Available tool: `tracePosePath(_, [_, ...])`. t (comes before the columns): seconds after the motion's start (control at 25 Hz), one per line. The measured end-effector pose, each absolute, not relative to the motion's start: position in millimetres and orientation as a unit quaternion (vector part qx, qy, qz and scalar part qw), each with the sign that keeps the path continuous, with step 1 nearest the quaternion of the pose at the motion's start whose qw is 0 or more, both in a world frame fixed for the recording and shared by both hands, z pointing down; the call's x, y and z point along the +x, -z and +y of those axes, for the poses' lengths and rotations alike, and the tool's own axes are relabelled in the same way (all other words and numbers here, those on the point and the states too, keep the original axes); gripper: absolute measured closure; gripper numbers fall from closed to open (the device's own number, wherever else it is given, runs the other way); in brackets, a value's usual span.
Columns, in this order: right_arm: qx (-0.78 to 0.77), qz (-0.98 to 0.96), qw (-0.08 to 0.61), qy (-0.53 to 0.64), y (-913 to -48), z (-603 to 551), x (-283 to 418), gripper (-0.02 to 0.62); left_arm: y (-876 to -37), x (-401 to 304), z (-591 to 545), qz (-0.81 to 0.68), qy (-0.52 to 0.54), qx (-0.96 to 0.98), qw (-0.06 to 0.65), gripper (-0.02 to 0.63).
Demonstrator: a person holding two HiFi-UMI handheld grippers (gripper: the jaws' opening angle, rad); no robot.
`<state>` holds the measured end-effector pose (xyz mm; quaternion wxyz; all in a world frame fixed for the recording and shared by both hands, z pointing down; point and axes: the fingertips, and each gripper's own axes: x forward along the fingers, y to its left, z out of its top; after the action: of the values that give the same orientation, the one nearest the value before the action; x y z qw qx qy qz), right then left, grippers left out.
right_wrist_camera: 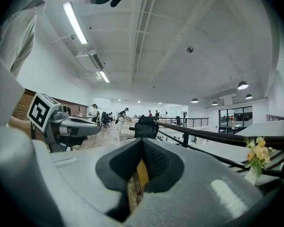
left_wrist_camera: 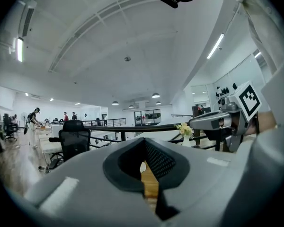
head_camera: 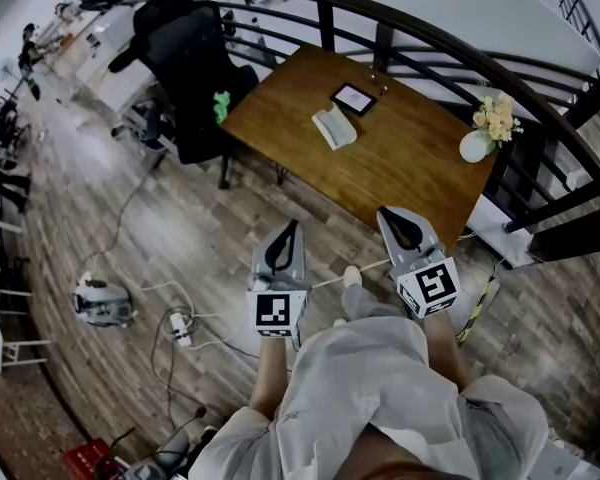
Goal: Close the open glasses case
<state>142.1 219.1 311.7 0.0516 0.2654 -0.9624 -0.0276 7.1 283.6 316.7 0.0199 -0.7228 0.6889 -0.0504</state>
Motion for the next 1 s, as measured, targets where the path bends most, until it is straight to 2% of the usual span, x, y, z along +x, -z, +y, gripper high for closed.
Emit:
tracePosePath(0.52, [0.231,-0.972,0.041,0.013,-305.9,113.5,109.3,0.592,-303.0,-17.8,186.2,0.710,0.068,-0.701,0.019,0.588])
tracePosePath(1.0, [0.208,-0.978,0.033,-0.004,-307.6,62.9,92.7,0.592,-300.8,-27.5,139.3,0.724,0.085,-0.685,0.013,0.588])
